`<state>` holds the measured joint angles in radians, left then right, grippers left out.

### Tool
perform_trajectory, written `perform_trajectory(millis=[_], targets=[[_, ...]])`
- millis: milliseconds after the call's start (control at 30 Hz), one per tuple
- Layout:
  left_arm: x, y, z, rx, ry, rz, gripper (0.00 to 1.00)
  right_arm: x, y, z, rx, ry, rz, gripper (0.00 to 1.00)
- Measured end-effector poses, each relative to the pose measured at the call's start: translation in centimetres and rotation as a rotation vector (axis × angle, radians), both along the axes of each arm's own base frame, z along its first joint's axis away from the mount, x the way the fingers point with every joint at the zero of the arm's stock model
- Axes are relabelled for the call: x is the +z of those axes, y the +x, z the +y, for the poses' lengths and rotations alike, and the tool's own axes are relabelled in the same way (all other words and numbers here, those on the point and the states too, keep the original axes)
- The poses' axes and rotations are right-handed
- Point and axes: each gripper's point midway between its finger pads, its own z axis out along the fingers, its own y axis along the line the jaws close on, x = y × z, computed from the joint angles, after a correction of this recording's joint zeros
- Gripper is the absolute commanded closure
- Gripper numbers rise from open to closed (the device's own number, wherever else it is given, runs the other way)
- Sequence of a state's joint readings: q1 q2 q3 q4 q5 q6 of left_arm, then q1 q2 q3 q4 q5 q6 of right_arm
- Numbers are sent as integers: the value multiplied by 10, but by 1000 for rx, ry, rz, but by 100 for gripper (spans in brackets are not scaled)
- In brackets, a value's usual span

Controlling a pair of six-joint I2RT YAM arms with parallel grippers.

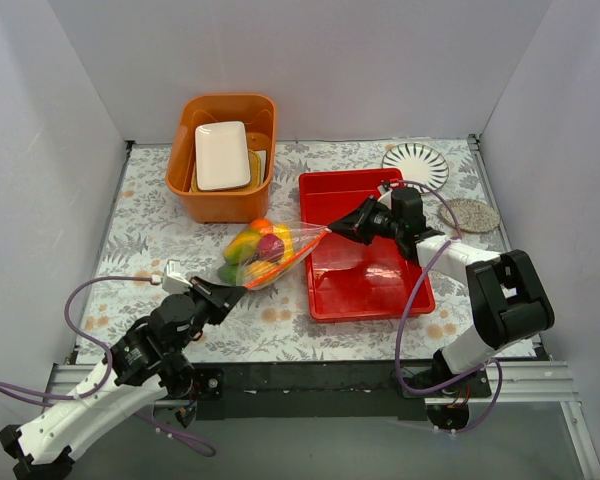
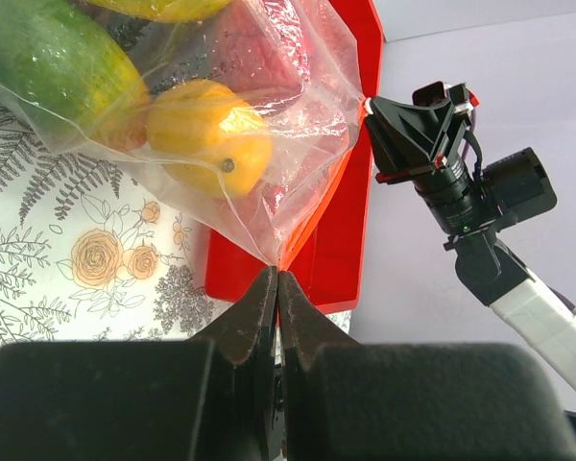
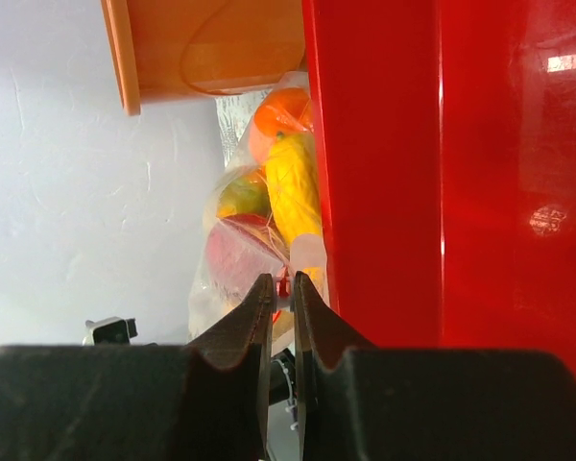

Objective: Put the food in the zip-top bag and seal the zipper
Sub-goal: Zip the zipper food storage bag at the center of the board.

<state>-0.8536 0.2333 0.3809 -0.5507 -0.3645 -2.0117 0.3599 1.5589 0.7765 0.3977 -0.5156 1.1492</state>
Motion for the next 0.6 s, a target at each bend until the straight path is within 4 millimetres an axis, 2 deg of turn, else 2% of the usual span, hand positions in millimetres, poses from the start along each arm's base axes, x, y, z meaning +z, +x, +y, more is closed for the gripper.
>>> perform_trajectory(millis=[333, 467, 500, 567, 600], targets=[[0, 0, 0, 0, 0, 0, 100, 5, 3, -1, 37, -15, -31, 88], [1, -1, 1, 0, -3, -3, 100, 2, 6, -3, 35, -22, -31, 71], [0, -1, 1, 1, -1, -2, 100, 0, 10, -7, 22, -29, -33, 65], [0, -1, 1, 2, 0, -2, 100, -4, 18, -15, -9, -47, -37, 58], [0, -1, 1, 2, 0, -2, 100, -5, 20, -18, -21, -56, -39, 50]])
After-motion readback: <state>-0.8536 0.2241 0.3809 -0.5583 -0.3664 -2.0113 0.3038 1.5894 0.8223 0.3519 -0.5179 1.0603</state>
